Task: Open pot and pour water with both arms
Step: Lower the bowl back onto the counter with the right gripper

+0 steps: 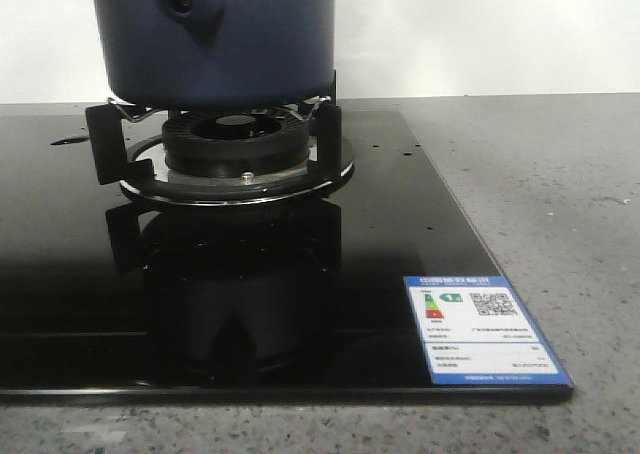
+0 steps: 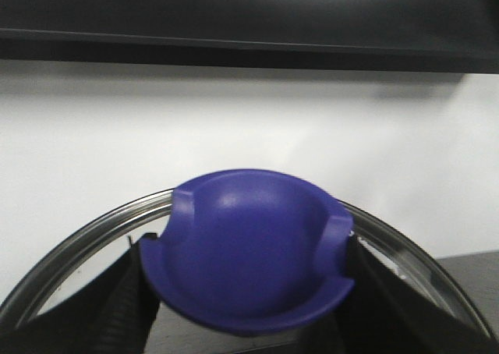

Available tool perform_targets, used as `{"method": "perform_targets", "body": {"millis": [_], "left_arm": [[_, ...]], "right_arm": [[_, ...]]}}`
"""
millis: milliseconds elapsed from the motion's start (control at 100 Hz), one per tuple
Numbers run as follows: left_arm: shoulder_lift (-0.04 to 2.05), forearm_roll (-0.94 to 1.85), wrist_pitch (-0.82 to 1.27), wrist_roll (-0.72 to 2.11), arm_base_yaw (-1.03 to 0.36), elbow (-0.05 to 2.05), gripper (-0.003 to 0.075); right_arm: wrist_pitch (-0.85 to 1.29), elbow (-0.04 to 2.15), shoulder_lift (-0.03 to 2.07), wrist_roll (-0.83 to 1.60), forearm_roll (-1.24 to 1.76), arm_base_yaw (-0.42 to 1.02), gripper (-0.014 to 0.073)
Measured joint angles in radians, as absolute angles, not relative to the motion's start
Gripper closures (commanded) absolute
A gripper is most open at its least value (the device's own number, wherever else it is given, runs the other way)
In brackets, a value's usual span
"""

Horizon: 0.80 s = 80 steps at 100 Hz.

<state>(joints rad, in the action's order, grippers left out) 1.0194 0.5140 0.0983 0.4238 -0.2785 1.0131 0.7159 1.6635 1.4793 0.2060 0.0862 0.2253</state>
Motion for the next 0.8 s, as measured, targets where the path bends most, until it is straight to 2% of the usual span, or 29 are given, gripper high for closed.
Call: {"method": "perform_targets", "body": {"millis": [130,220,370,530,800], "left_arm": [[1.038,0.507,0.068,0.424,-0.385,1.013,0.0324],[1.062,0.490,0.046,0.424,-0.450,1.013,0.0325],[1.091,0.472,0.033,0.424,-0.520,1.013,0.0324],[1.112,0.458,0.020,0.424,-0.536,1.013,0.0325],[1.114,0.436,0.011,0.424,-0.538,1.013,0.0324]], "right_arm": [[1.026,1.665,1.479,0.191,0.094,0.095,0.0636],[1.117,1.612,1.479,0.195,0.109,0.024,0.0636],[1.142,1.468,1.479,0.202,0.142,-0.045,0.0636],[1.099,1.353,1.486,0.214,0.144,-0.062,0.0636],[1.043,1.326,1.511,0.218,0.154,-0.063,0.0636]]}}
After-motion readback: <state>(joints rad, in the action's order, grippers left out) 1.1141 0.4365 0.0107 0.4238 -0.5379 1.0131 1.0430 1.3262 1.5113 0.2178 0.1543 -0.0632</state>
